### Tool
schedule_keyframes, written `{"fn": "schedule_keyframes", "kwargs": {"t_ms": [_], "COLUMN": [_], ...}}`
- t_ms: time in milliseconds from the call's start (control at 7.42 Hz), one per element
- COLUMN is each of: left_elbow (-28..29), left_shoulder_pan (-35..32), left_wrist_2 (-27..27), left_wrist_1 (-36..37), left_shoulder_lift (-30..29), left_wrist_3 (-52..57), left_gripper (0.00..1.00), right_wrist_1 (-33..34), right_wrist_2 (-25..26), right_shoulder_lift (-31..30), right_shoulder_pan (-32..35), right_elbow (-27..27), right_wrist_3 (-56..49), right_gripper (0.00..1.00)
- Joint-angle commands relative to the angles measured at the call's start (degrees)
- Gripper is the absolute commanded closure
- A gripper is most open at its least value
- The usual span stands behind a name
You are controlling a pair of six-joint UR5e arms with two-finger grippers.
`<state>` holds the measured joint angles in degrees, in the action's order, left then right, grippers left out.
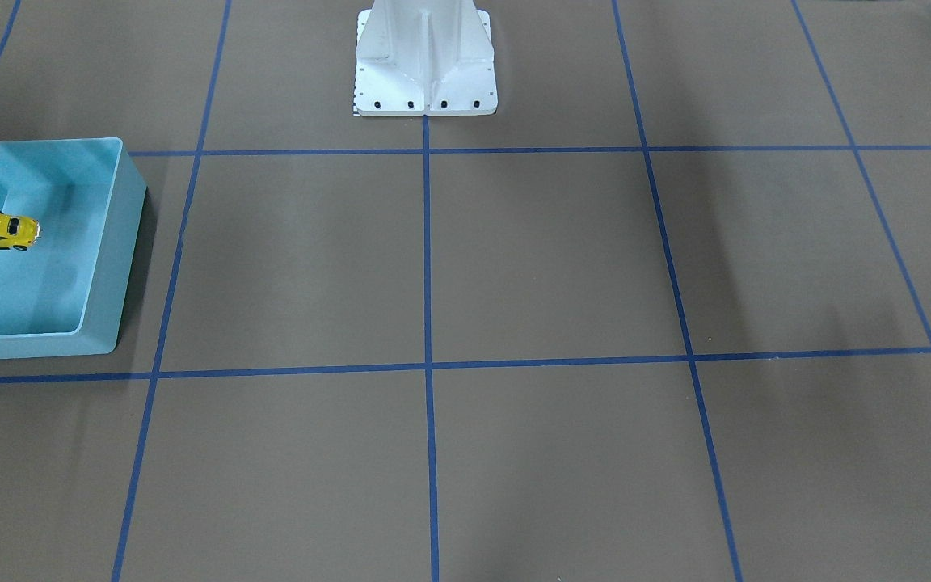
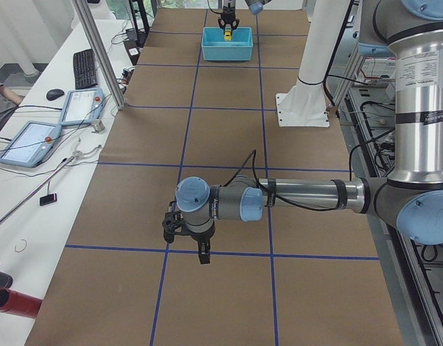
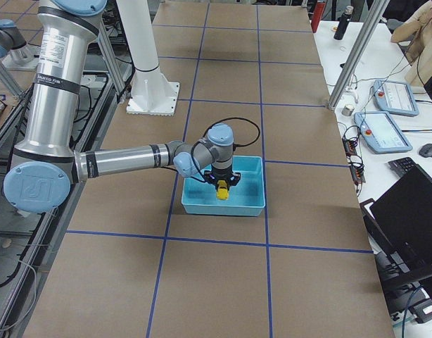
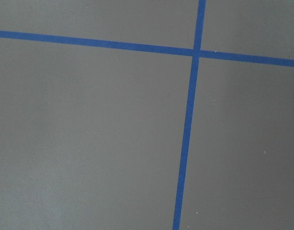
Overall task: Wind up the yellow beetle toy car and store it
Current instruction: 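Lower the car into the bin, open the right gripper, withdraw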
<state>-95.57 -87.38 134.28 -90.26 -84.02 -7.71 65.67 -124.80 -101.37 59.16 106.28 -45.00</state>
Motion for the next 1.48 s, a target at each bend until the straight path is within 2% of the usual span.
{"fn": "schedule_keyframes", "kwargs": {"t_ms": [0,404,673,1078,1347], "left_elbow": [0.0,0.0,0.0,0.0,0.0], "left_shoulder_pan": [0.0,0.0,0.0,0.0,0.0], "left_wrist_2": [-0.1,-0.1,0.0,-0.1,0.0], "left_wrist_1": [0.0,-0.1,-0.1,0.0,-0.1], "left_shoulder_lift": [0.0,0.1,0.0,0.0,0.1], "left_wrist_3": [0.0,0.1,0.1,0.1,0.1], "left_gripper": [0.0,0.0,0.0,0.0,0.0], "right_wrist_1": [-0.8,-0.6,-0.8,-0.7,-0.4], "right_wrist_2": [-0.4,-0.7,-1.5,-3.4,-9.8], "right_shoulder_lift": [3.3,6.3,6.0,-0.3,-8.8], "right_shoulder_pan": [-1.3,-4.4,-4.1,-1.9,10.9], "right_elbow": [-5.0,-7.2,-6.0,1.4,5.4], "right_wrist_3": [1.8,2.2,2.2,2.0,1.5], "right_gripper": [1.0,1.0,0.01,0.0,0.0]}}
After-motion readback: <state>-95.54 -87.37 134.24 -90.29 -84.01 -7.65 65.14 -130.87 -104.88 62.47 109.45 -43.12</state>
